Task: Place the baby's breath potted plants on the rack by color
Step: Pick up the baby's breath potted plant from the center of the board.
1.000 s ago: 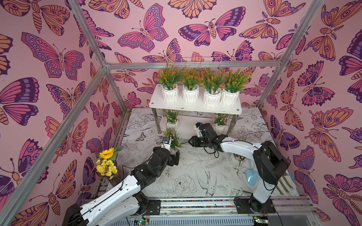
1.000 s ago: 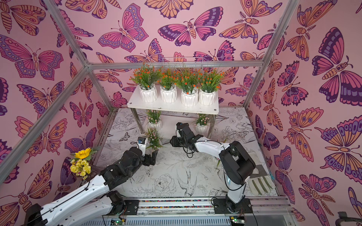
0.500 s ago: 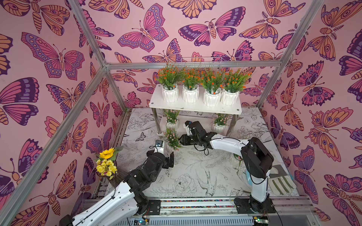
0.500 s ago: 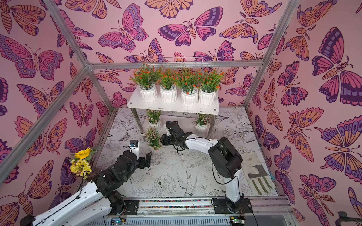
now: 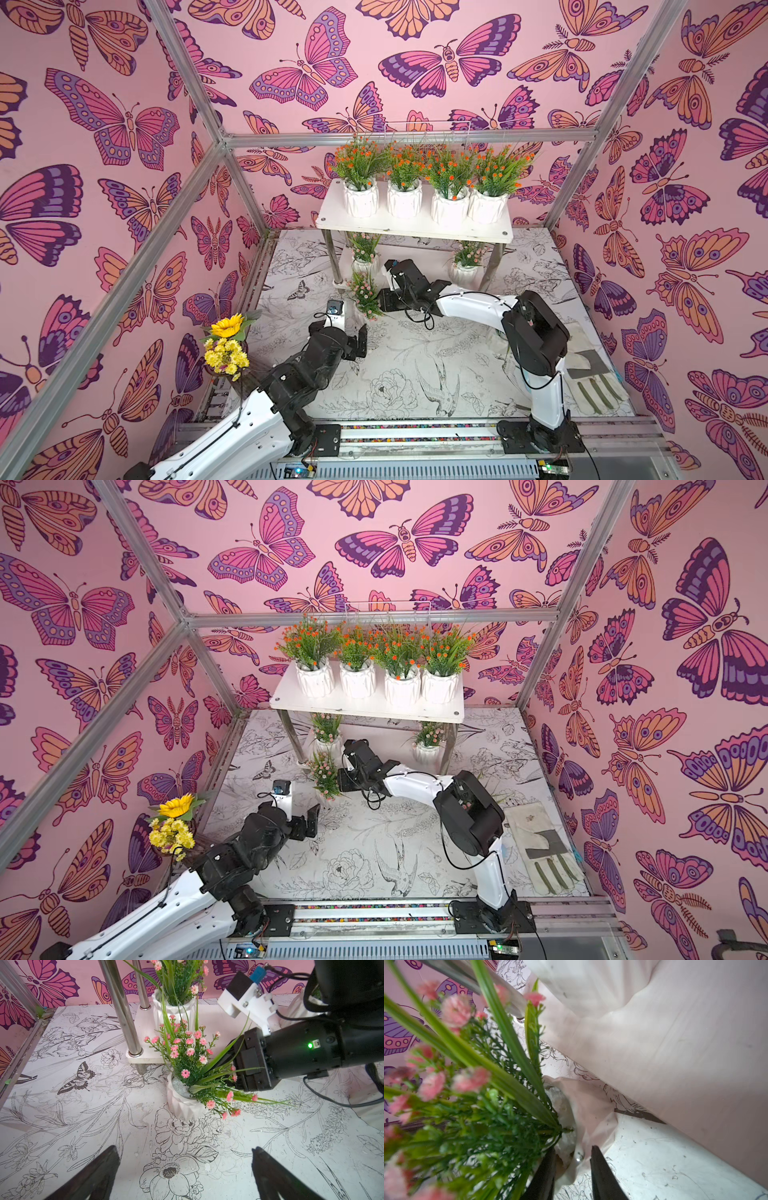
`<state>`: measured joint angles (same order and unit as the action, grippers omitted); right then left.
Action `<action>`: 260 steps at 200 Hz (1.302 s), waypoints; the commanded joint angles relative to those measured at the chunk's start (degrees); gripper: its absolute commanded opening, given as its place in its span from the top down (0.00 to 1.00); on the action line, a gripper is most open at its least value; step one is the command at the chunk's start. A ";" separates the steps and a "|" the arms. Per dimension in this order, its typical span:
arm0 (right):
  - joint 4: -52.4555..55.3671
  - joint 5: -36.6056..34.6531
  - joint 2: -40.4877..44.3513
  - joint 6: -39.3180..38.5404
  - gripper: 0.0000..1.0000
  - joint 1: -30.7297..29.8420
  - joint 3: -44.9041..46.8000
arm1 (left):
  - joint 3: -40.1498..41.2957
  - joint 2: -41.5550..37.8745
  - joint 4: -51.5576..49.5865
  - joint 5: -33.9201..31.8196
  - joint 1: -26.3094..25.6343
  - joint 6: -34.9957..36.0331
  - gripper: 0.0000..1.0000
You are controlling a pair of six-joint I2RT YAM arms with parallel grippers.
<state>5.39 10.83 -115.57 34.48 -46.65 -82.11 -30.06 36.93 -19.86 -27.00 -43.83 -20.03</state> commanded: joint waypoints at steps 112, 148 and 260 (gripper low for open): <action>7.65 -9.86 -5.05 -1.08 0.81 -2.37 -7.20 | 1.66 -1.42 -2.55 -0.48 0.42 -0.84 0.00; 10.63 -13.02 -6.72 -0.48 0.82 -3.00 -9.68 | 1.94 -1.51 -2.57 -0.26 0.37 -1.41 0.00; 16.35 -16.74 -5.29 -2.32 1.00 -3.62 -10.69 | 2.29 -2.39 -2.60 0.20 0.41 -1.94 0.00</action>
<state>16.73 -3.97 -121.10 34.11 -50.15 -92.90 -28.75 35.18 -21.52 -26.83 -43.81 -21.54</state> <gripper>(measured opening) 0.120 0.999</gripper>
